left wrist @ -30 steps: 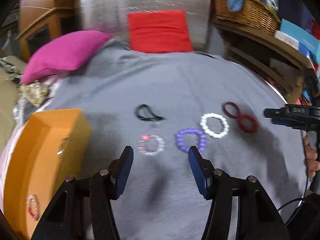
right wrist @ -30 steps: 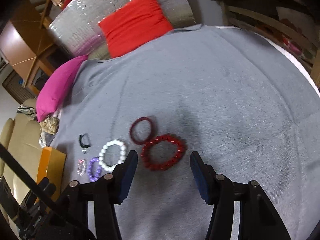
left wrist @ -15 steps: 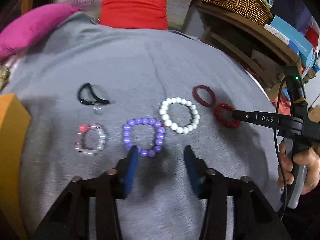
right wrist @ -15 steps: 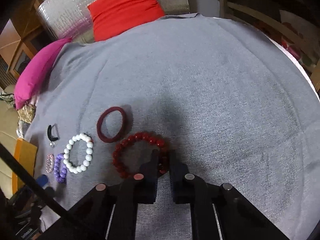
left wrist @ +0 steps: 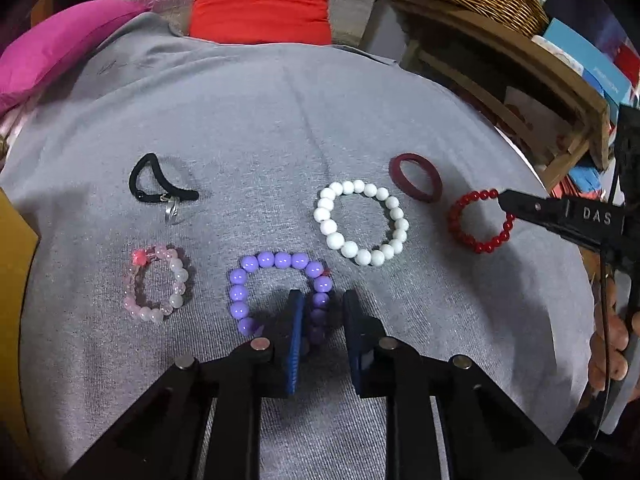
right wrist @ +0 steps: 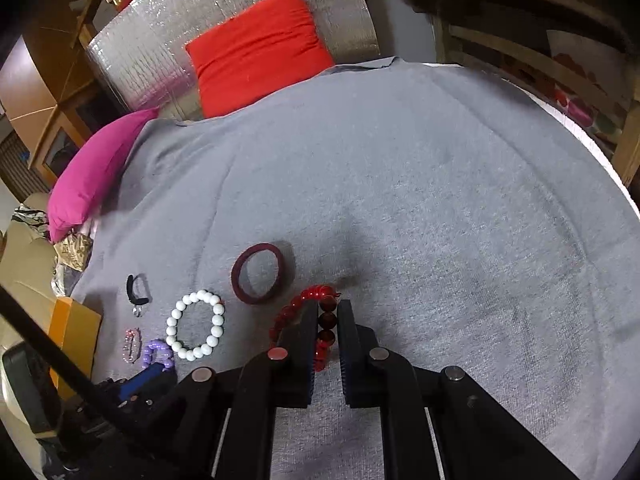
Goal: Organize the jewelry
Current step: 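Grasp the purple bead bracelet with the left tool while the right tool grasps the red bead bracelet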
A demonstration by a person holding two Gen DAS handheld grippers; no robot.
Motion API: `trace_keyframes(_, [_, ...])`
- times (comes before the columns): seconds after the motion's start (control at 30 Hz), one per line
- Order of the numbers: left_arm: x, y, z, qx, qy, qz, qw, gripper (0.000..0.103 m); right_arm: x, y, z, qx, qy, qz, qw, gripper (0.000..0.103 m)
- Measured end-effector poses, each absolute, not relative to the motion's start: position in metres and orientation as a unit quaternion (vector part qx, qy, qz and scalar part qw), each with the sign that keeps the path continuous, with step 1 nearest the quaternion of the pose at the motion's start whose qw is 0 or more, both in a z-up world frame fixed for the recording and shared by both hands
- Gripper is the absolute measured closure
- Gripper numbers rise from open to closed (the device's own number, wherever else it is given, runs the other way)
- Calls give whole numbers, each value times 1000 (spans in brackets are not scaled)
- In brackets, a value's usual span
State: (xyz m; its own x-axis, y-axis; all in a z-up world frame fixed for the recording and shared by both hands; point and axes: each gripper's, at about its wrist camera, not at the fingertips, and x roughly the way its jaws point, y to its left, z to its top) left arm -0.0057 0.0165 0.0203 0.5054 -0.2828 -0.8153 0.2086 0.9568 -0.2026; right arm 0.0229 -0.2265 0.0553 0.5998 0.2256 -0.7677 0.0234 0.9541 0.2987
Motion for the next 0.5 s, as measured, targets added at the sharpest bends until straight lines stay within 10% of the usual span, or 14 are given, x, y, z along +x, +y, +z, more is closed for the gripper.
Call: trace_keyframes(0.5, [-50,37,62,-75,439,-176,878,94,5,-212,91,160,373,103,908,93])
